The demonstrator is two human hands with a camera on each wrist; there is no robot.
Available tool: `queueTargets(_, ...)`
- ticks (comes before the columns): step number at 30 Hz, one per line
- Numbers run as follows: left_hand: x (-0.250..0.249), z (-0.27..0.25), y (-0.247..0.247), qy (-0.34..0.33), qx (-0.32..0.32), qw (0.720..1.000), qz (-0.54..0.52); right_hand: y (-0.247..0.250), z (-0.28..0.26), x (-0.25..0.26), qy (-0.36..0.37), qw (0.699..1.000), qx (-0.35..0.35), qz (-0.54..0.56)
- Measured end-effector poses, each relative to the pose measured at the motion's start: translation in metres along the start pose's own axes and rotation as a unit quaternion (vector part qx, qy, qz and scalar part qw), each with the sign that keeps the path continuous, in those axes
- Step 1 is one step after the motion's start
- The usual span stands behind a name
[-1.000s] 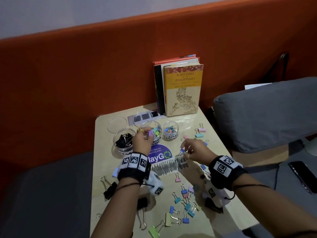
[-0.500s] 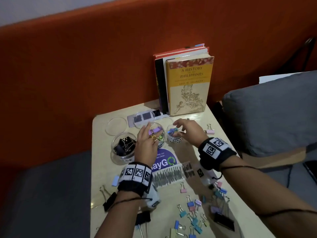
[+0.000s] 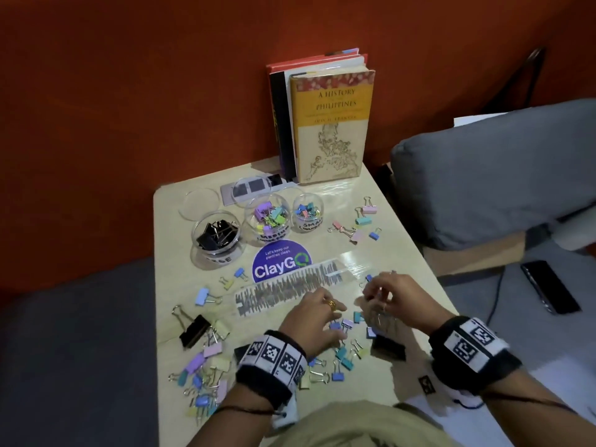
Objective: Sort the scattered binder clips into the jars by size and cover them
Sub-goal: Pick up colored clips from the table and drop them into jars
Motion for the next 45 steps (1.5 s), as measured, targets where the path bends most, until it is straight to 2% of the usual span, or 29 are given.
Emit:
queueTargets(3, -0.007, -0.001, -0.017, -0.017, 0.020, 0.994, 0.104, -0.006, -0.037, -0.009, -0.008, 1.000, 0.023, 0.002)
queueTargets(9, -0.010, 0.006, -0.031, -0.015, 0.028, 0.986, 0.163, -0.023, -0.071, -0.016, 0.017, 0.995, 0.070, -0.075)
queueTargets(12, -0.006, 0.008, -0.027, 0.007, 0.004, 0.992, 0.124, -0.029, -0.074, -0.018, 0.021, 0.993, 0.043, -0.106)
queueTargets(16, -0.001, 0.010, -0.020, 0.020, -0.012, 0.995, 0.093, -0.025, -0.073, -0.016, -0.010, 0.997, 0.014, -0.080)
queueTargets(22, -0.004, 0.017, -0.017, -0.020, -0.011, 0.992, 0.123, -0.001, -0.065, -0.007, -0.037, 0.998, -0.056, -0.005)
queueTargets(29, -0.003, 0.014, -0.002, -0.047, -0.060, 0.988, 0.136, 0.008, -0.050, 0.003, -0.038, 0.993, -0.099, 0.048)
queueTargets(33, 0.008, 0.014, 0.008, -0.001, -0.071, 0.994, 0.088, 0.003, -0.041, 0.004, -0.053, 0.991, -0.101, 0.074)
queueTargets(35, 0.012, 0.014, 0.017, 0.020, -0.092, 0.994, 0.055, -0.001, -0.036, 0.003, -0.062, 0.990, -0.100, 0.078)
queueTargets(37, 0.023, 0.015, 0.027, 0.058, -0.135, 0.989, -0.022, -0.006, -0.031, 0.002, -0.074, 0.989, -0.100, 0.080)
queueTargets(39, 0.042, 0.014, 0.037, 0.130, -0.186, 0.964, -0.140, -0.007, -0.026, 0.004, -0.079, 0.988, -0.108, 0.079)
queueTargets(40, 0.052, 0.012, 0.038, 0.176, -0.195, 0.941, -0.214, -0.007, -0.024, 0.004, -0.080, 0.987, -0.116, 0.080)
queueTargets(42, 0.067, 0.008, 0.031, 0.266, -0.170, 0.870, -0.379, -0.008, -0.020, 0.004, -0.090, 0.983, -0.129, 0.095)
queueTargets(45, 0.063, 0.001, 0.023, 0.339, -0.098, 0.746, -0.565, -0.009, -0.015, 0.004, -0.107, 0.976, -0.134, 0.133)
Point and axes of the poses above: each hand's wrist, its own z-axis towards the middle knuckle, its own y-axis out of the back of the hand, x = y × z, the point moved 10 cm from there along z, towards the middle knuckle, and after that the axes turned 14 degrees about -x, right-handed, at the moved point
